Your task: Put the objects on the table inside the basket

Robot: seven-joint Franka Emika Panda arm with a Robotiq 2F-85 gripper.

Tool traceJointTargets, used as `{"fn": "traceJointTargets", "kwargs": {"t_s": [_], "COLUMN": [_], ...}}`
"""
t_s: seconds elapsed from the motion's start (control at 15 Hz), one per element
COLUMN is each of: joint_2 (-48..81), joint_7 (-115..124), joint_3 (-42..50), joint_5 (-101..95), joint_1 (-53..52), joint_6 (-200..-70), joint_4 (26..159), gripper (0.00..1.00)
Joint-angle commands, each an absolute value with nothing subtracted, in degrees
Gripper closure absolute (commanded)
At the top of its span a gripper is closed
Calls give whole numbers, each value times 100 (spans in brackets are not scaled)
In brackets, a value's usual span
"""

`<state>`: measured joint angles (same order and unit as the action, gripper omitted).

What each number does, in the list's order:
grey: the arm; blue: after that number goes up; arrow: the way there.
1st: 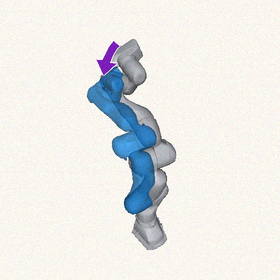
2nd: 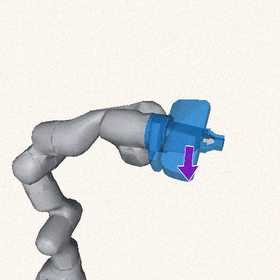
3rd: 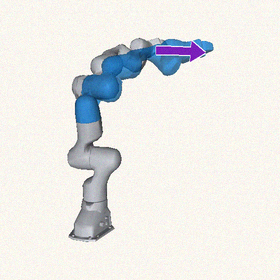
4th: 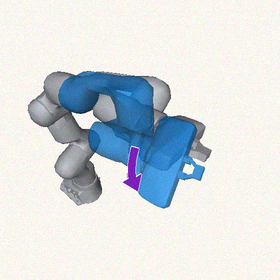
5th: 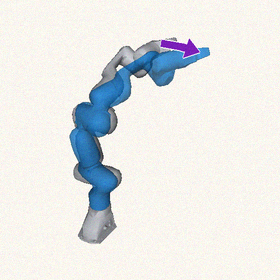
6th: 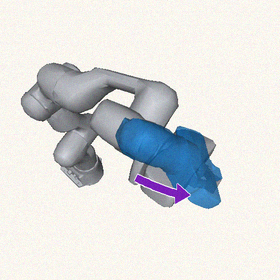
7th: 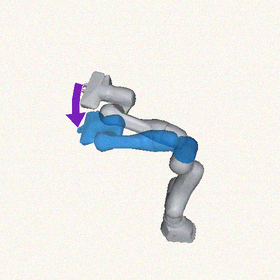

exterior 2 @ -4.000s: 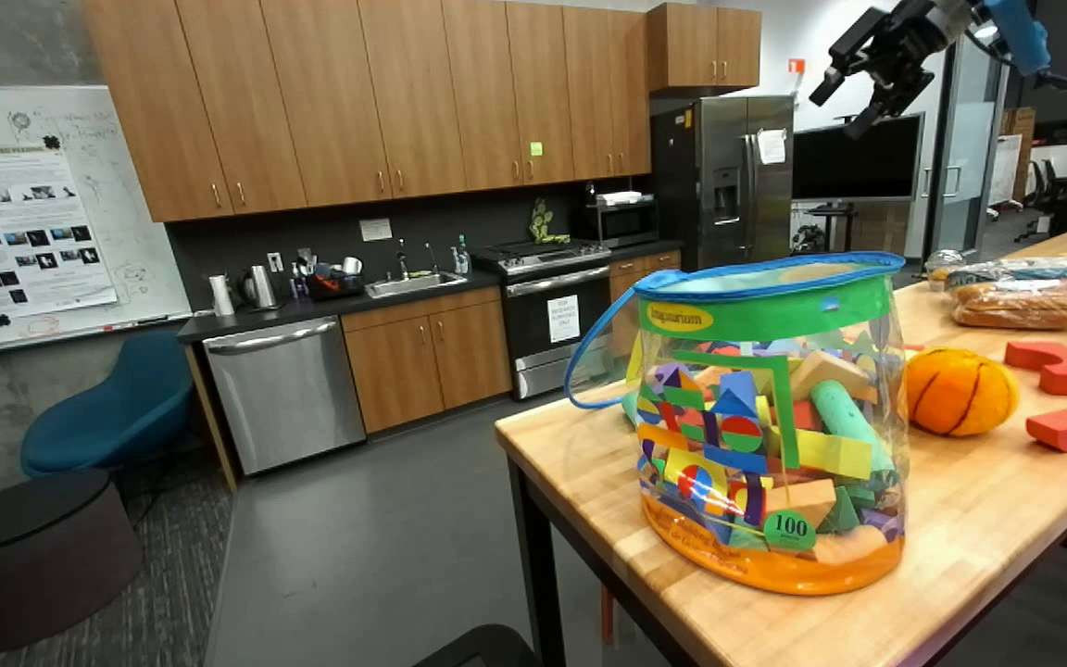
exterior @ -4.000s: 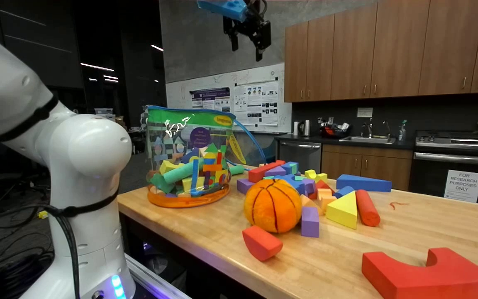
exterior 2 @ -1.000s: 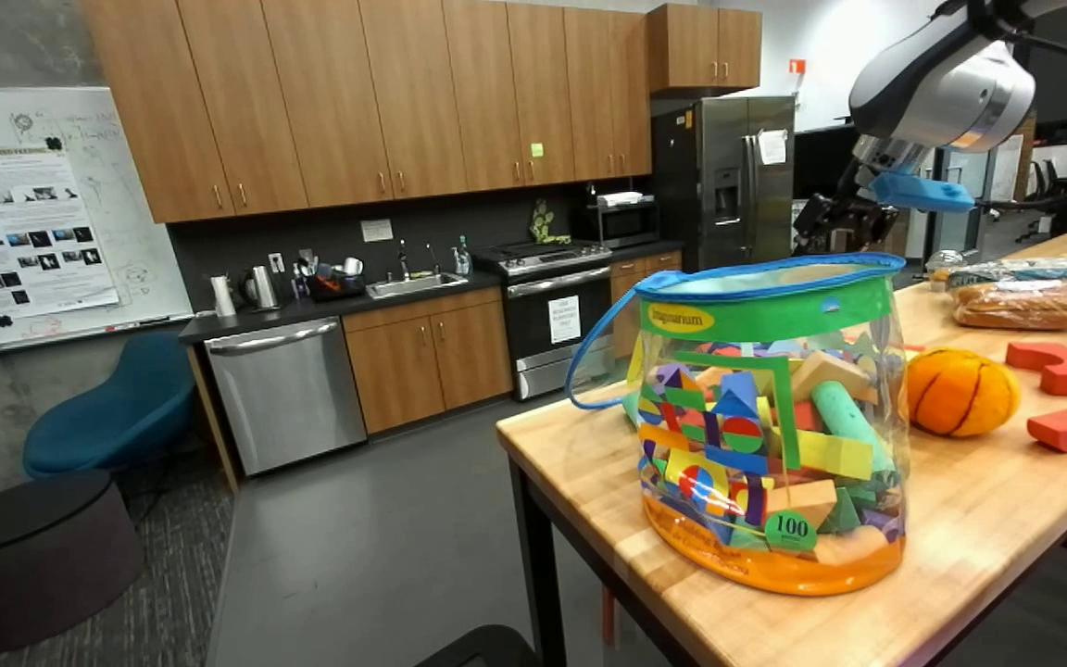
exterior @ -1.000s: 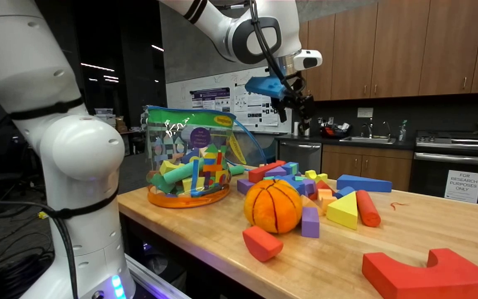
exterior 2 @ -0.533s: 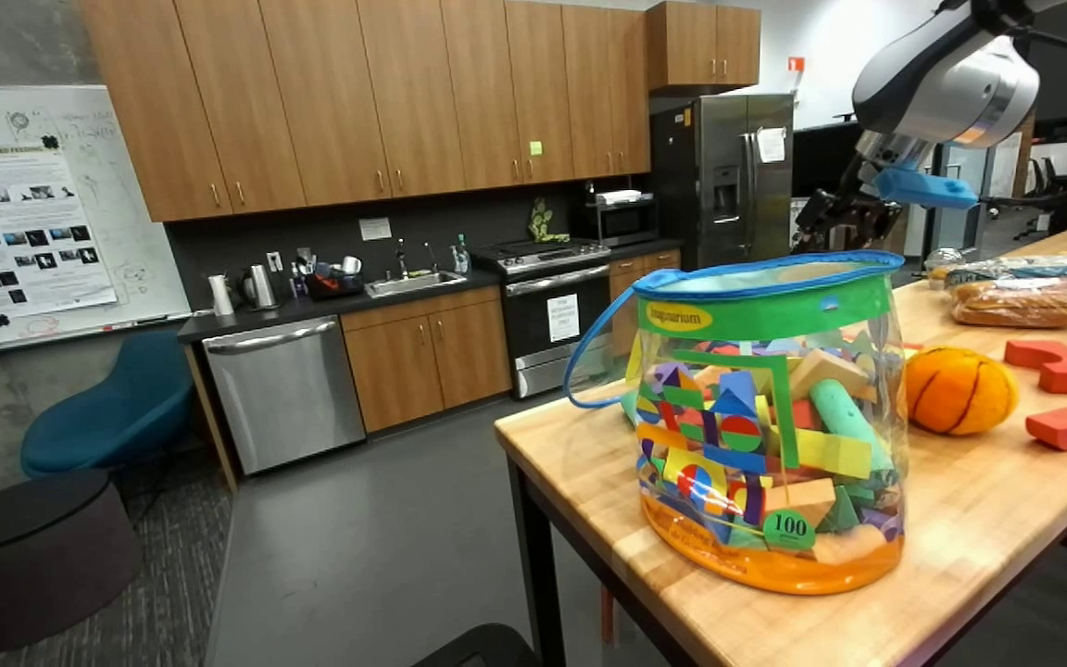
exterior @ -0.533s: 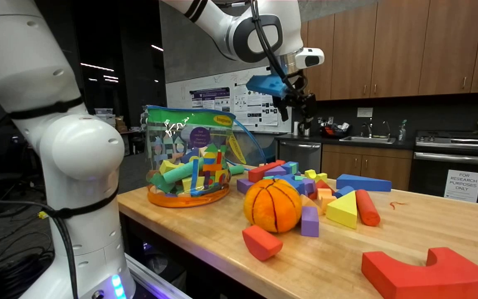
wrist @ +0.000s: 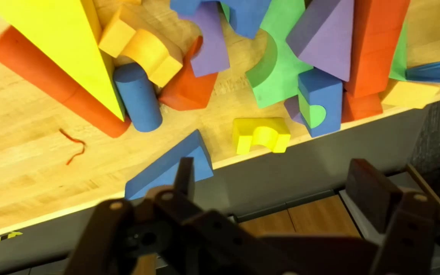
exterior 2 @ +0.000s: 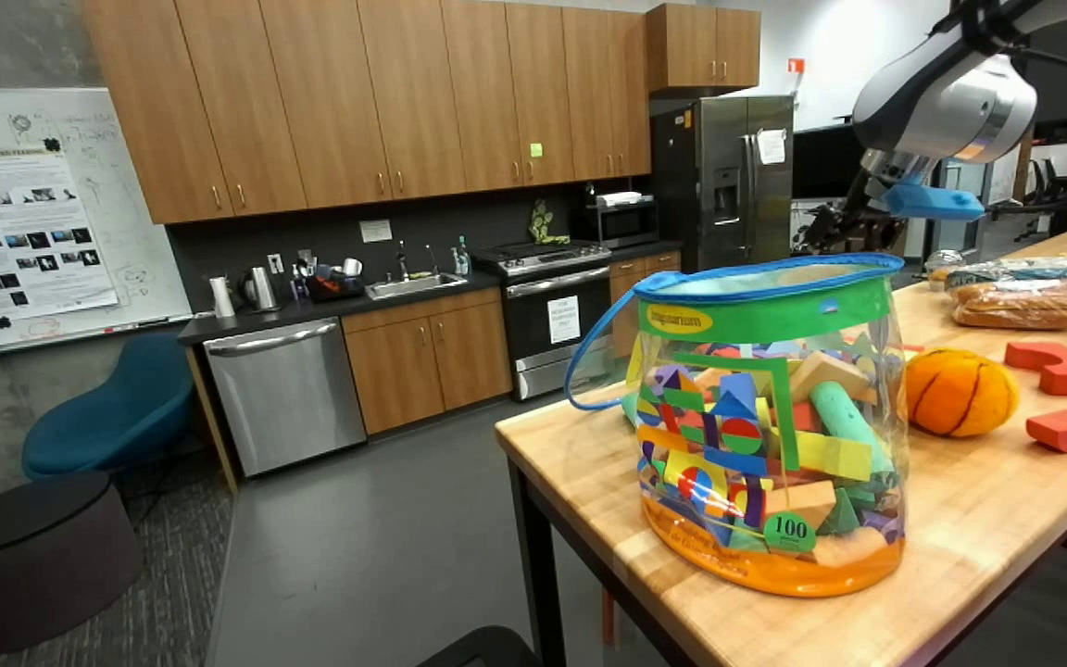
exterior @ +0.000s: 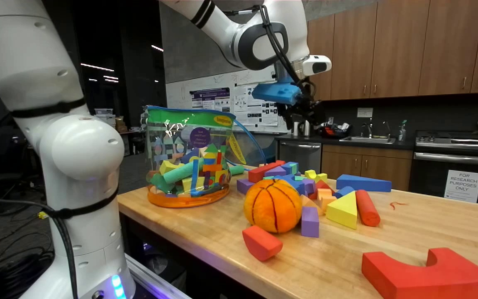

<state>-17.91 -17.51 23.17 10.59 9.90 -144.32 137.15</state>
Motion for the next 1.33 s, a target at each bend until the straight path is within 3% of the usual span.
{"fn": "traceJointTargets", "kwargs": {"t_s": [0.0, 1.27], "joint_2": [-1288, 591], "joint_7": [-2170, -1886], "joint_3": [2500, 1804], "joint_5": [1203, 1063], "joint_1": [1035, 1370], "joint_6": [-14592, -14696], "joint_4": [13618, 12975], "gripper": [0, 0]}}
